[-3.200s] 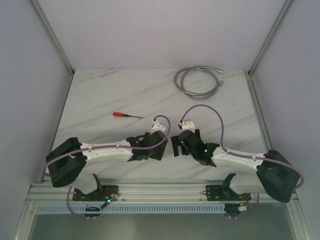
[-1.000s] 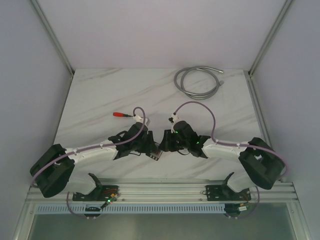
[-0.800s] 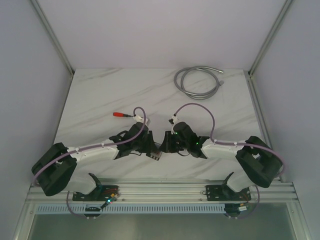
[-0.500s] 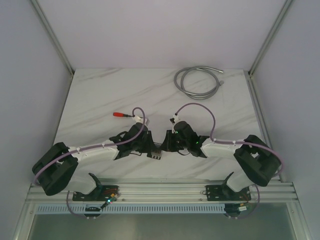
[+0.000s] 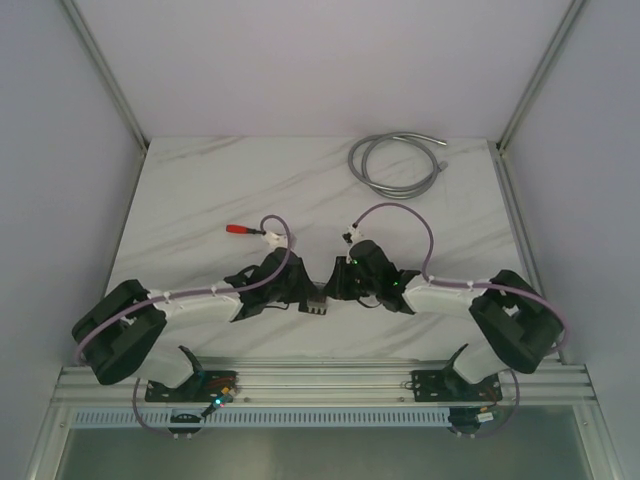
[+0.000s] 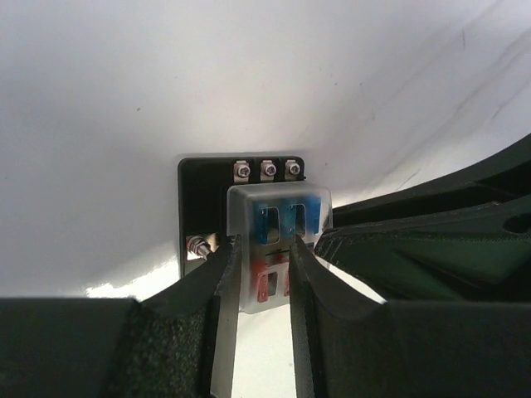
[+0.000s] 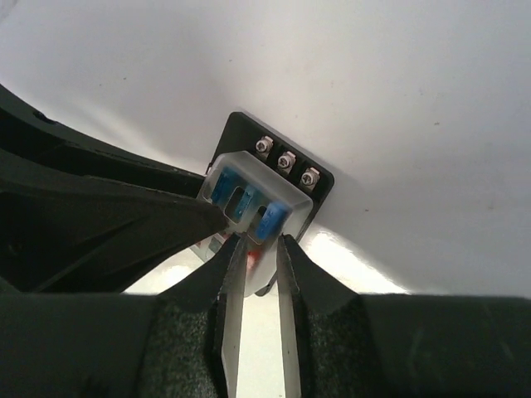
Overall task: Snap on the fuse box
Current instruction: Close the fuse box cover on the fuse box base, then reset both arms
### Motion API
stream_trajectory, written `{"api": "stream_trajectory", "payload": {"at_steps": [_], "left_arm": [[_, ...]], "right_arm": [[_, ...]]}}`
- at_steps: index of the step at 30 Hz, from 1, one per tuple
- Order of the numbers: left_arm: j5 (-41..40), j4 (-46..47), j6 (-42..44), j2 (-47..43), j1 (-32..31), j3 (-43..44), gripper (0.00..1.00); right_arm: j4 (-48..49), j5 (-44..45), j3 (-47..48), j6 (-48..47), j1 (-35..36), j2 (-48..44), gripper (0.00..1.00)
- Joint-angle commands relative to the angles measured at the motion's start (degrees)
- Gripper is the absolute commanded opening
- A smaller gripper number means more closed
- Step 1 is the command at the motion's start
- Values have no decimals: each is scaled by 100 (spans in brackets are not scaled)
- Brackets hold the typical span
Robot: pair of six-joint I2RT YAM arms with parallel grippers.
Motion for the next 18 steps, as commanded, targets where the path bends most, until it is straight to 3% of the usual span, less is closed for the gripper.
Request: {"api": "stream_trajectory", "payload": {"at_steps": [1,7,10,12,16,18], "left_arm": [[673,38,-320,458,-645,-10,32],[-580,-709,-27,-694,-581,408,51],[-1137,-967,200,-1154,-297,392,73],[-1597,-1103,385,-1408,-20,332,87],[-2595,-1271,751,-1870,713,69,99],[-3340,-1226,873,-2144,1034,-198,100]], "right_arm": [[-962,704,94,-696,220,-125,26],[-1688,2015,371,-1485,-173,-1235,52],[-1801,2643,330,-1852,-638,-1689,61],[-1696,3262,240,-2097,-956,-1945,75],[-723,4178,-261,-2714,-1689,-2260,100],[277,4451,-751,-3139,-2033,-2259,99]]}}
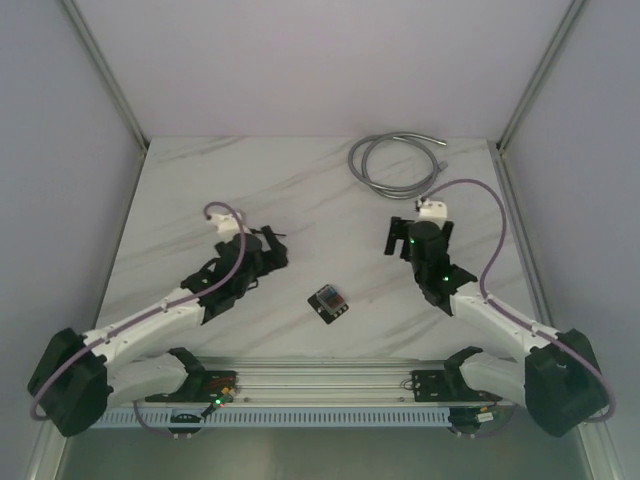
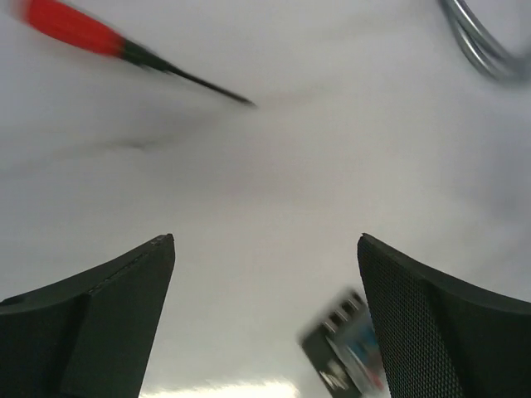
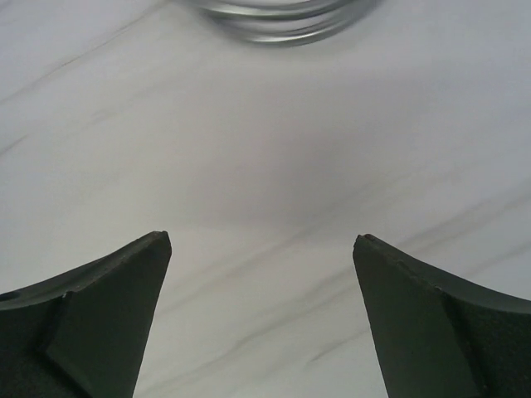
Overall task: Snap on the fuse box
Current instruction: Reset both arms
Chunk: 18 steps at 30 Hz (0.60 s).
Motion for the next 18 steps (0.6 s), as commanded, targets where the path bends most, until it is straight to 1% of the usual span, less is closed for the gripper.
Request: {"api": "stream_trajectory", "payload": {"at_steps": [1,2,3,4,5,7,8,10,11,12,14,15,18], "left_arm": [[-1983,-253,512,-521,619,-510,100],[-2323,-117,654,-655,785,-658,100],[-2538,120,885,-768,977,-797,100],[-2708,354,1087,-868,1240,-965,100],[-2847,619,1268,-960,1371,-1129,100],[-3084,1303,1672,-1114,1840,-1489,100],[-3104,1838,1979,-1168,2034,-1711,100],[-2928,2493,2369,-1302,2494,-1973,100],[-2795,2967,2686,-1347,2676,-2181,100],[-2690,3644,2989,-1354,2825,-2448,100],[-2497,4739,3343,-1261,3137,-2932,100],[-2293,5047,3371,-1155,3333,-3078,100],[-1708,5332,3314,-671,3822,-3097,100]], "right_arm": [[2117,1229,-954,-1046,-656,-26,99],[2619,1185,-1211,-1108,-842,27,99],[2555,1064,-1171,-1042,-1038,54,99],[2711,1012,-1188,-1109,-1172,104,99],[3025,1060,-1261,-1263,-1270,173,99],[3822,1159,-1525,-1535,-1470,366,99],[4223,1156,-1674,-1573,-1592,513,99],[4966,1121,-1943,-1538,-1815,878,99],[5424,1055,-2079,-1517,-1899,1077,99],[5677,1053,-2134,-1515,-1920,1178,99],[5952,647,-2281,-1709,-1952,1120,99],[6159,535,-2404,-1841,-1952,1084,100],[7336,379,-2979,-2130,-1997,1021,100]]}}
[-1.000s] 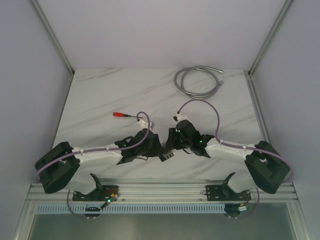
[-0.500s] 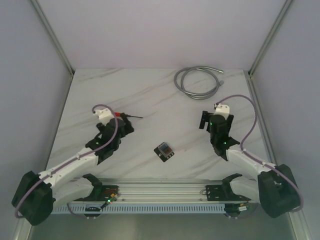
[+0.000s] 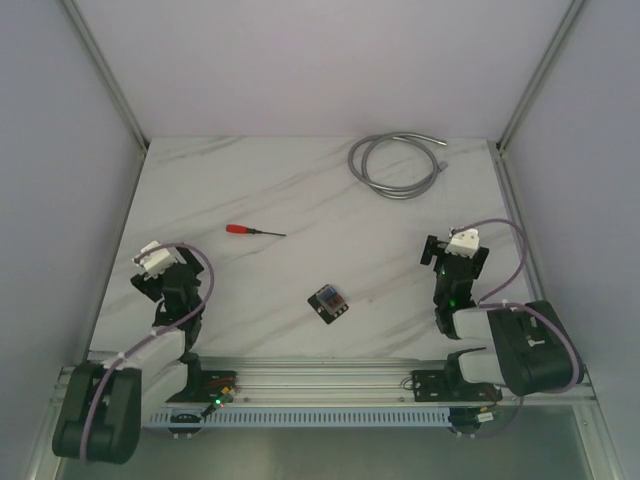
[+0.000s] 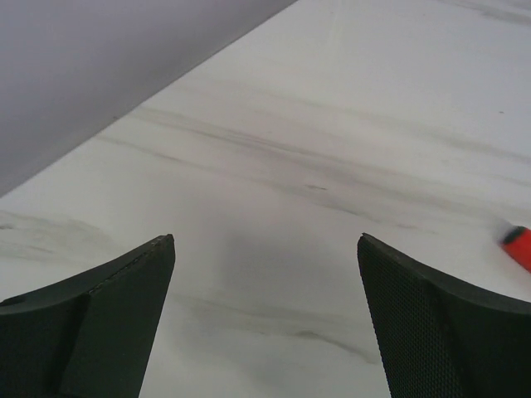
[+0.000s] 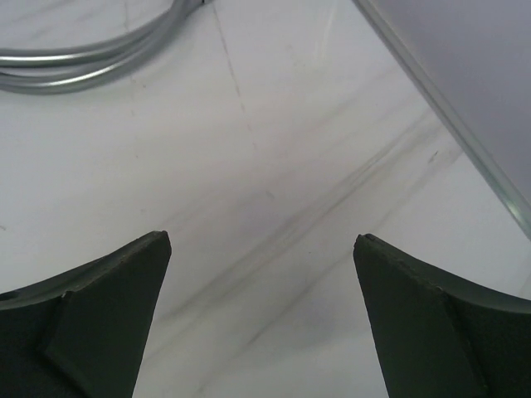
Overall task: Snap on the fuse box
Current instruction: Reset both arms
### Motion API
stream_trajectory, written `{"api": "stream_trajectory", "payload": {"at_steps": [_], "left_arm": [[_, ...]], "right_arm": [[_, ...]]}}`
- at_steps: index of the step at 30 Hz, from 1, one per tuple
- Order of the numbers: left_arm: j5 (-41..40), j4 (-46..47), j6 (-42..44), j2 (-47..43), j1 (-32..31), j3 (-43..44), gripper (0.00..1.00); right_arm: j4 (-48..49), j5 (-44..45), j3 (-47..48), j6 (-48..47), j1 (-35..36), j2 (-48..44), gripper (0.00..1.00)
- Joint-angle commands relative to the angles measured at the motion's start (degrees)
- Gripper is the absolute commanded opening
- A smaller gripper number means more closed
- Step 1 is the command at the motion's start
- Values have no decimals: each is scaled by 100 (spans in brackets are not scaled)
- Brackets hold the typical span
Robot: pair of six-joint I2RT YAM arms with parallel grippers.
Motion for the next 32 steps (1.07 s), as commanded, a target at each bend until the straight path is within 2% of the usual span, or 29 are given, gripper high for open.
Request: {"api": "stream_trajectory", "payload": {"at_steps": [1,3,6,7,8,9,10,11,13,14,16,17,32], "left_arm": [[807,1765,558,616,516,-85,100],[1165,2447,658,1172,537,-57,100],[1628,3196,1020,1972,525,209,100],[1801,3497,1227,2212,503,245,100],[1920,3845,1328,2502,494,231,100],[2055,4155,1402,2892,493,244,100],[2360,4395,1546,3392,493,279,100],[2816,4464,1811,3599,478,404,100],[3113,3659,1949,3486,420,725,100],[3028,3826,1964,3600,419,748,100],[2904,3452,1790,3501,469,852,100],[2889,3680,1829,3556,463,795,100],[2902,3517,1812,3517,469,835,100]], "right_arm": [[2299,-330,-609,-473,-104,-81,100],[2901,-696,-702,-510,-293,294,100],[3587,-935,-398,-431,-526,1482,100],[3150,-959,-227,-410,-561,1454,100],[2168,-1185,31,-340,-695,1130,100],[1950,-1784,156,-210,-943,1123,100],[1901,-1970,265,-127,-1033,1196,100],[1445,-2046,423,-115,-1077,1147,100],[1500,-2131,437,-40,-1169,1186,100],[1352,-2130,466,-47,-1172,1140,100],[1399,-2134,457,-45,-1172,1162,100],[1384,-2131,456,-49,-1172,1157,100],[1391,-2124,454,-49,-1173,1150,100]]}}
